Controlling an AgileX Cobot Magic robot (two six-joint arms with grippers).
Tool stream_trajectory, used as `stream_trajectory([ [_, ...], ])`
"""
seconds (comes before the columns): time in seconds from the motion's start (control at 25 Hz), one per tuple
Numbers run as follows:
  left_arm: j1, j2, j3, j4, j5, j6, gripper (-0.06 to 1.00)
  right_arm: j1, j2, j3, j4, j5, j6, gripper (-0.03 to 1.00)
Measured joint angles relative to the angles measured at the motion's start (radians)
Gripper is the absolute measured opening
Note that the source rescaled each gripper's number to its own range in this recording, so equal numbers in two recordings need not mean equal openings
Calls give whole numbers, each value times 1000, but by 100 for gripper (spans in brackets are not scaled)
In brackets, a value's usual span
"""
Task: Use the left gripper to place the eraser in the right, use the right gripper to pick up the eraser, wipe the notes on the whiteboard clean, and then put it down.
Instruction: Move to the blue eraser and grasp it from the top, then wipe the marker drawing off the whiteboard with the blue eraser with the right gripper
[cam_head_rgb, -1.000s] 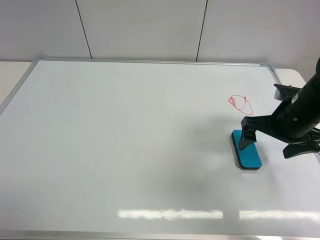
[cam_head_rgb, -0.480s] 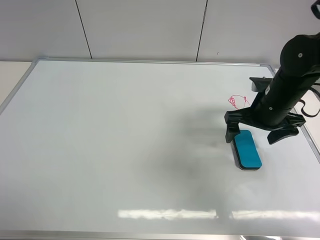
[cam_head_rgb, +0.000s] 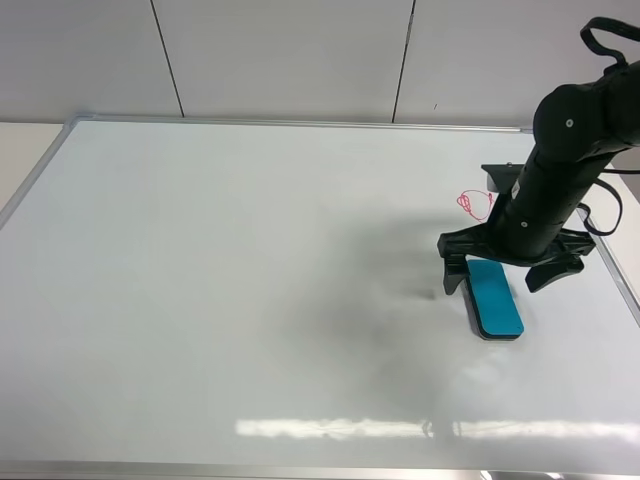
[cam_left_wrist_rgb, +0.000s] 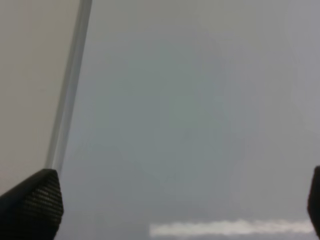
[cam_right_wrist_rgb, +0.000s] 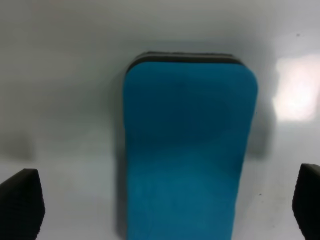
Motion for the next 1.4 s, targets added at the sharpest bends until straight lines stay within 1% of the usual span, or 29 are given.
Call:
stream_trajectory([
  [0.52,0,0,0,0,0,2,100,0,53,-1,2,-37,1,100],
  [0.56,0,0,0,0,0,2,100,0,53,-1,2,-42,4,96],
  [0.6,0,0,0,0,0,2,100,0,53,-1,4,-42,11,86],
  [0.64,0,0,0,0,0,2,100,0,53,-1,7,-39,24,64],
  [0.68,0,0,0,0,0,2,100,0,53,-1,10,-34,42,37],
  [0.72,0,0,0,0,0,2,100,0,53,-1,10,-24,62,0],
  [0.8,0,0,0,0,0,2,100,0,53,-2,14,-10,81,4],
  [0.96,0,0,0,0,0,2,100,0,53,-3,18,20,84,4],
  [1.08,0,0,0,0,0,3,100,0,53,-33,28,72,72,4],
  [1.24,0,0,0,0,0,3,100,0,54,-182,8,191,57,4],
  [1.4,0,0,0,0,0,3,100,0,85,-373,-52,295,56,4],
])
